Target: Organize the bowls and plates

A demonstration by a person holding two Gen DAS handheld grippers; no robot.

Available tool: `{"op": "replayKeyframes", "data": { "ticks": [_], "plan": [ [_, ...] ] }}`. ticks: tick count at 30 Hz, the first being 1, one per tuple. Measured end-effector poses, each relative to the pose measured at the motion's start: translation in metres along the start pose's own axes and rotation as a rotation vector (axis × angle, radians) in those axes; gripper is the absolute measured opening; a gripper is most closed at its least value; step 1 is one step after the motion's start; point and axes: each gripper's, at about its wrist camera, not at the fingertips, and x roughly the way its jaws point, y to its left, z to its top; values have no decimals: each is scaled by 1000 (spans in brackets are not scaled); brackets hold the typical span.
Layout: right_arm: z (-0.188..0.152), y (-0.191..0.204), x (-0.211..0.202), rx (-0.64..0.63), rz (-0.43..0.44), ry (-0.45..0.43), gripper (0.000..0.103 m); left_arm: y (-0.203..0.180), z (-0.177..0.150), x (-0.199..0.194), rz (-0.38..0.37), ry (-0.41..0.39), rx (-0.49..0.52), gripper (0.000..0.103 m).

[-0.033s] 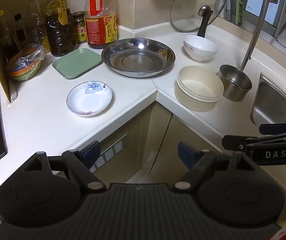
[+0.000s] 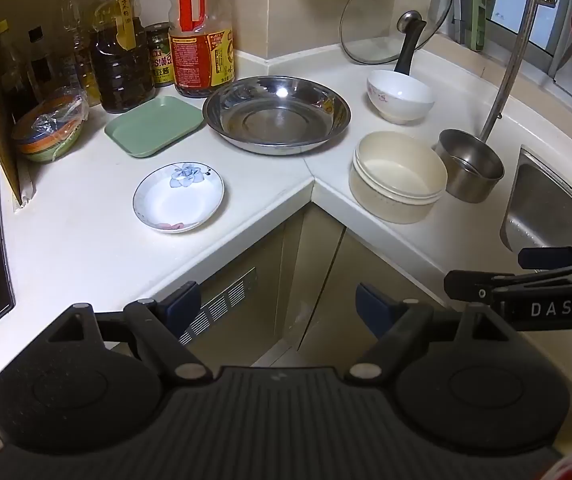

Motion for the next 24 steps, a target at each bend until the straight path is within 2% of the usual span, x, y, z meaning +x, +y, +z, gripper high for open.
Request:
{"op": "replayKeyframes", "data": {
  "ticks": [24],
  "plan": [
    [2,-1,0,-1,2,-9,102,0,0,0,-3,2,-4,83]
  ]
}}
